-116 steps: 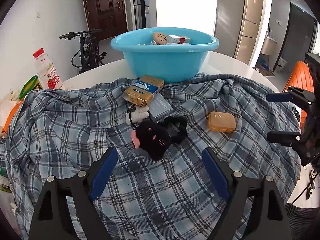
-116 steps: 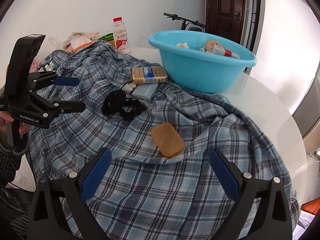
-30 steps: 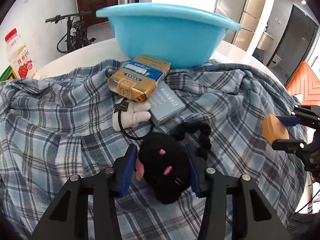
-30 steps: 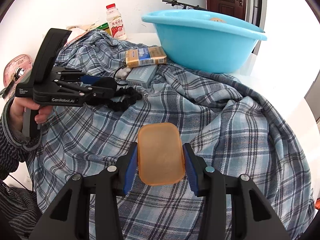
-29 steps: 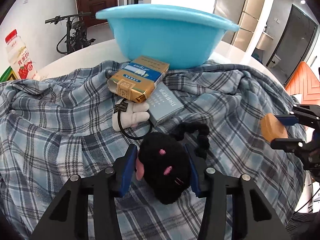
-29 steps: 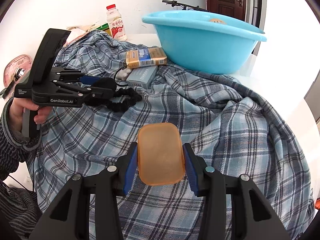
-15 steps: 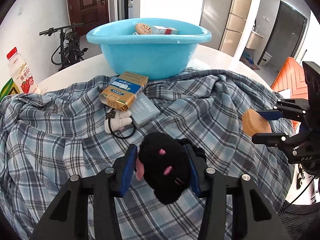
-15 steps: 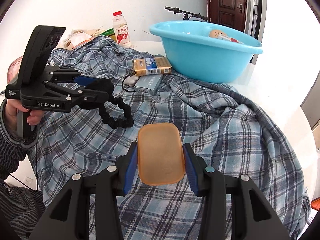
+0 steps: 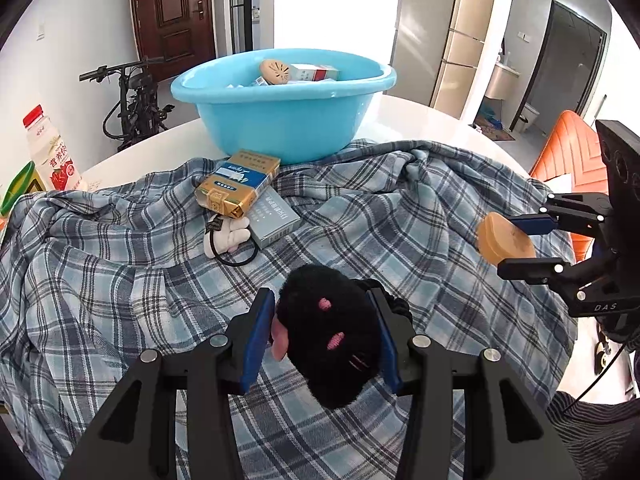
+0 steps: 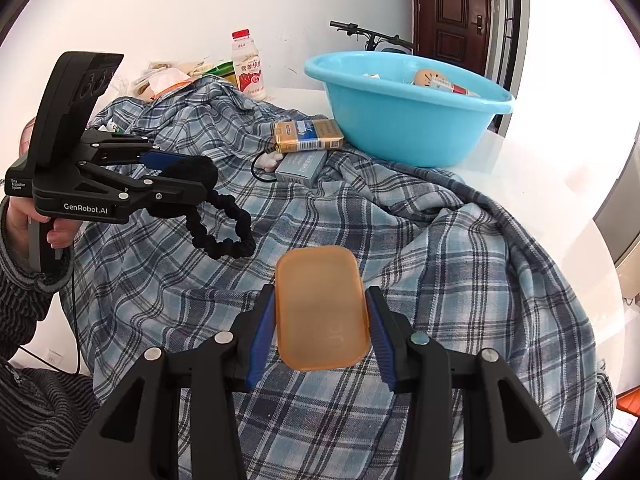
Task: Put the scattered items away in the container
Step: 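Carry the black plush toy and orange soap box over the blue basin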
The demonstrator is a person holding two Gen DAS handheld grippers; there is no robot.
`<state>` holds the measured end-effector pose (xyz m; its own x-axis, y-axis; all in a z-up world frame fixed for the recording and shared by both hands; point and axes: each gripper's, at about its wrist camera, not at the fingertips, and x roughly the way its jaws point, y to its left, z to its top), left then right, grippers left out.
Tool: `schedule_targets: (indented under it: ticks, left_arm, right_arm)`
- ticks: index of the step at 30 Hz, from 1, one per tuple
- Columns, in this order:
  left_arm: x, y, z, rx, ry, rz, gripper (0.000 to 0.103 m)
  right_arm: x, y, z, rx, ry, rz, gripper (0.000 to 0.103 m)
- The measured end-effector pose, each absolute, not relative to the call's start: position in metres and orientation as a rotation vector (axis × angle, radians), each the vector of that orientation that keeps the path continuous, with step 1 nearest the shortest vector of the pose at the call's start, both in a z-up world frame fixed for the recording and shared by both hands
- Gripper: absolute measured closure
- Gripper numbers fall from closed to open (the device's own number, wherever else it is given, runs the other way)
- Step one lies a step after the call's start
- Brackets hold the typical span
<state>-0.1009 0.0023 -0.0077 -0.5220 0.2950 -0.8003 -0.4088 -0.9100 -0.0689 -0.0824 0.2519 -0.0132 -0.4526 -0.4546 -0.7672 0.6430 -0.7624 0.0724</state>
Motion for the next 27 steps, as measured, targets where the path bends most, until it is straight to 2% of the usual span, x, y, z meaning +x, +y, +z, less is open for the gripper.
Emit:
schedule_targets:
  ticks: [12,23,27]
  left_arm:
    - [-0.102,0.007,0.014,-1.196,0.203,2.448,0.053]
    - [-0.141,0.014,0.071,-1.106,0.284,2.562,0.053]
    - [-0.157,0.021,0.086,-1.07,0.259,2.575,0.053]
  right_arm:
    - [-0.095,0.253,0.014,1.022,0.35,-2.237,0.06]
    - [-0.125,0.257,0.034,0.959,0.323,-2.295,0.06]
    - [-0.139,0.249,0.053,0.897,0.36,-2.308,0.06]
